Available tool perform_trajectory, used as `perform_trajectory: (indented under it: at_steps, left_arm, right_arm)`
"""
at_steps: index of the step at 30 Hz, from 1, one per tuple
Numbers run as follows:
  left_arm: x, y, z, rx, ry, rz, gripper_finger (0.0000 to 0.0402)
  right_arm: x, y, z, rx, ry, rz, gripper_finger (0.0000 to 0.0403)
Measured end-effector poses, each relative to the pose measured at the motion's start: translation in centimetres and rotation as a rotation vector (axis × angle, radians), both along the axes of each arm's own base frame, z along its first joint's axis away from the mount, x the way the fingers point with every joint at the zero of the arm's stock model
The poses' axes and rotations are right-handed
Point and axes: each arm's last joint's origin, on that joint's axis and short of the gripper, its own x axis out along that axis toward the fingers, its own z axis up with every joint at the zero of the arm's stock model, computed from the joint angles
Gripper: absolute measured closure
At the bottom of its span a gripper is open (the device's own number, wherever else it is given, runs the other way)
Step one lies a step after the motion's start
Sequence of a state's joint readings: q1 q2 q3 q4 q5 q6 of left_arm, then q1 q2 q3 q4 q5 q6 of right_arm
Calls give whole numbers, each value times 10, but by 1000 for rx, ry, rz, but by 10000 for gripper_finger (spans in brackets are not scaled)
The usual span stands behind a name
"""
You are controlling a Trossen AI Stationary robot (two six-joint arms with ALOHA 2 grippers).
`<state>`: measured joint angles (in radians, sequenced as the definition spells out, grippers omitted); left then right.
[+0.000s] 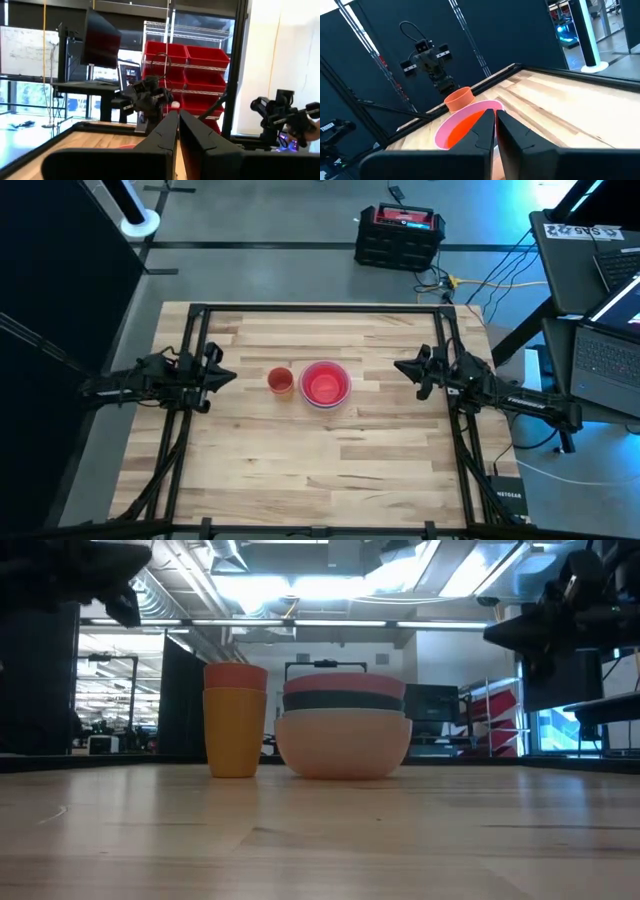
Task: Nest bowls inside each other
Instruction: Return to Home Position
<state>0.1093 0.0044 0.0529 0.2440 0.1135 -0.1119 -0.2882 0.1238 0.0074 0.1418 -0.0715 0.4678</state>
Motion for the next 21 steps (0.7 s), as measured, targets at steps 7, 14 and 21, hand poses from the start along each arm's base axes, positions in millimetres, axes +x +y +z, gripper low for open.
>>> perform_trajectory:
  at_steps: [7, 14, 21]
  left_arm:
    - [4, 0, -15, -11, 63, 0, 402]
    - [6, 1, -25, -12, 163, 3, 402]
    - [7, 1, -35, -11, 254, 6, 402]
  right_arm:
    - [0, 0, -2, 32, 13, 10, 402]
    - [0, 1, -3, 62, 23, 23, 402]
    - [0, 1, -5, 90, 32, 34, 402]
